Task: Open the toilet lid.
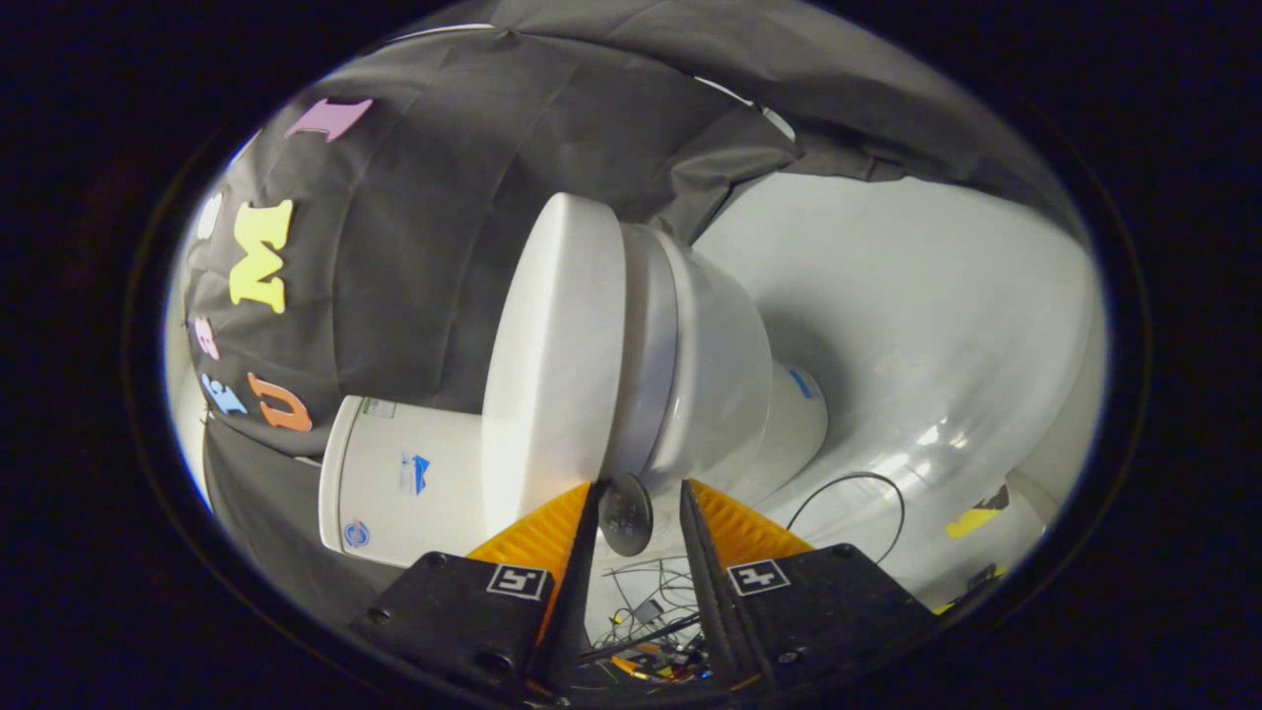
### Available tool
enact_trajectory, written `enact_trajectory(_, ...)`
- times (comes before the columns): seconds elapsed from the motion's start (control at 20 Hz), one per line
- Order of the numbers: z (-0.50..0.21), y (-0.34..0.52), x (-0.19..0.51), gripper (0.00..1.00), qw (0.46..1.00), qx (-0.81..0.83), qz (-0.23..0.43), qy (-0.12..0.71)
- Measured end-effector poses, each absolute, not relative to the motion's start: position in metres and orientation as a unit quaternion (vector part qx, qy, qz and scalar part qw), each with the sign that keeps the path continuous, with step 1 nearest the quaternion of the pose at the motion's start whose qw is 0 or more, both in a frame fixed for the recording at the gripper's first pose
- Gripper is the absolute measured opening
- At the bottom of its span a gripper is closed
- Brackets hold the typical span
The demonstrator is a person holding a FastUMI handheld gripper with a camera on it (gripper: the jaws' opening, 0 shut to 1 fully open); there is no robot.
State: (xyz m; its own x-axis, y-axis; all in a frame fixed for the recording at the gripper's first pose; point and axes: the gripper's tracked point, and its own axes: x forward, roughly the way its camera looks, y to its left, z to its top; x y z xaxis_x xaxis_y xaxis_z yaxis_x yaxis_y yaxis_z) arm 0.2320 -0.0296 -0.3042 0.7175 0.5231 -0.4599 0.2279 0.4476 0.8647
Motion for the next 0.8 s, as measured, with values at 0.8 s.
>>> enact_trajectory(0.8,-0.294,-0.031,0.234,0.11,0.73,0.573,0.082,0.364)
